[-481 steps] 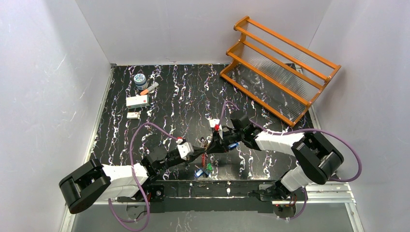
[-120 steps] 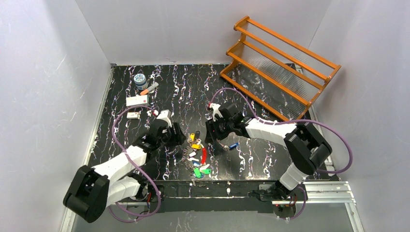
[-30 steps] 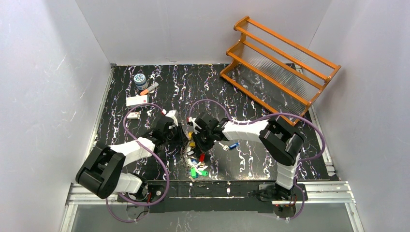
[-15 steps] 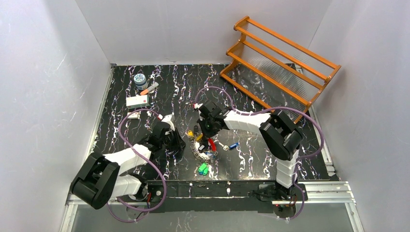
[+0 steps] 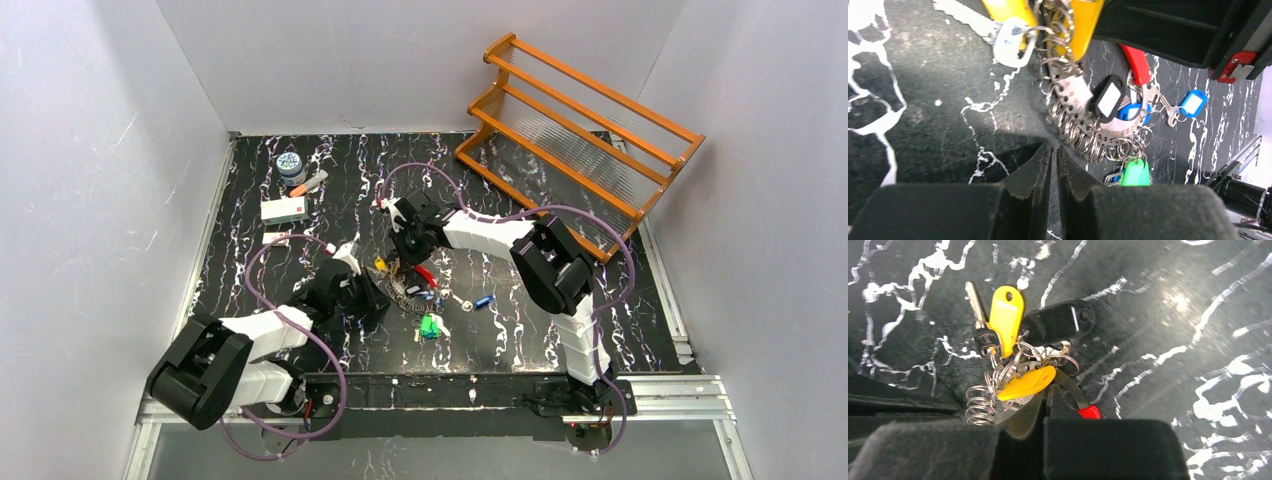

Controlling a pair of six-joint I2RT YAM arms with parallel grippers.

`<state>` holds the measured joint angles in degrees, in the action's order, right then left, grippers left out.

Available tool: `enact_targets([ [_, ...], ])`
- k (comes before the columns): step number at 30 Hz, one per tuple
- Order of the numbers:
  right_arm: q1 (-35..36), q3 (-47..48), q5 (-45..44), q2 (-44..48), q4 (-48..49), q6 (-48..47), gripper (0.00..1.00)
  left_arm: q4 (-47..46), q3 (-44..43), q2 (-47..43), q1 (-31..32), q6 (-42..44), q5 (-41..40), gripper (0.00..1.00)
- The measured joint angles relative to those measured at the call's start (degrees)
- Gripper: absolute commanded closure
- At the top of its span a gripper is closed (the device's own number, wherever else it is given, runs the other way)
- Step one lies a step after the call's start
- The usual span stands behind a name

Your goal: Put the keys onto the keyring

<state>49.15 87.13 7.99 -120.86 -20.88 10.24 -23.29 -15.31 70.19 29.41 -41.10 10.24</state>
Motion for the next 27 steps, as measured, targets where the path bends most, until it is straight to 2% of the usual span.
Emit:
enact_targets([
  [14, -0.72, -1.73, 24.22, -2.86, 4.13, -2.47, 0.93, -7.23, -3.41, 8.81, 6.16, -1.53, 1.09, 0.88],
  [18, -0.72, -3.37, 24.72, -2.01, 5.44, -1.49, 0.86, -5.90, -3.34, 7.28, 6.54, -0.98, 0.48, 0.82],
  [22, -0.92, -5.92, 22.16, 0.57, 5.11, -0.50, 0.69, -2.27, -3.21, 2.10, 6.56, 0.94, -2.03, 0.74],
  [27, -2.23, -10.47, 17.81, 7.15, 4.28, 0.17, 0.68, 2.36, -2.99, -6.91, 6.56, 3.39, -5.53, 0.69],
])
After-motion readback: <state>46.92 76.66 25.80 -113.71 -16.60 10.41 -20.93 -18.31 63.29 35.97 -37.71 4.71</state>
